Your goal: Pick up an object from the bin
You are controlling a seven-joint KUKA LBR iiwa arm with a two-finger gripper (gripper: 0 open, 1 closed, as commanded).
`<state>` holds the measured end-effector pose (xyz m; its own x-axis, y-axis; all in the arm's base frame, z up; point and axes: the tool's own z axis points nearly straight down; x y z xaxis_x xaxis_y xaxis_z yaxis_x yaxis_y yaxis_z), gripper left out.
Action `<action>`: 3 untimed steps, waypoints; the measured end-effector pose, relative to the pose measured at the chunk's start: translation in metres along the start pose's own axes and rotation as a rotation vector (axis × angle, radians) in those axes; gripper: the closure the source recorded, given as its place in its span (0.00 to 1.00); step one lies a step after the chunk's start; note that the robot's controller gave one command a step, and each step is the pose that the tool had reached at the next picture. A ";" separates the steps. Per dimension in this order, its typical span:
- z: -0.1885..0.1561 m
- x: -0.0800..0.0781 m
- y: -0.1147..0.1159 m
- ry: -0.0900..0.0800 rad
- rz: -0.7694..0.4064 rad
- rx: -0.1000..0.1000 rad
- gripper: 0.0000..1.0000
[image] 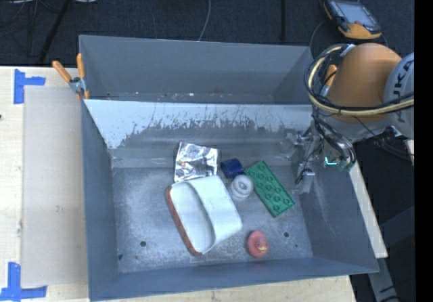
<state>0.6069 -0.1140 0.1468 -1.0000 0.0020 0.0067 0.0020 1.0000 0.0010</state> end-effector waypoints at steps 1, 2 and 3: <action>0.078 -0.006 0.040 -0.002 0.026 -0.002 0.00; 0.070 -0.009 0.037 -0.011 0.025 0.001 1.00; -0.084 0.009 0.044 -0.017 0.022 0.002 1.00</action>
Offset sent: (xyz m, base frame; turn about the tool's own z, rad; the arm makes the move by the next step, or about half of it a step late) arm 0.0062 0.0364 -0.0736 0.0298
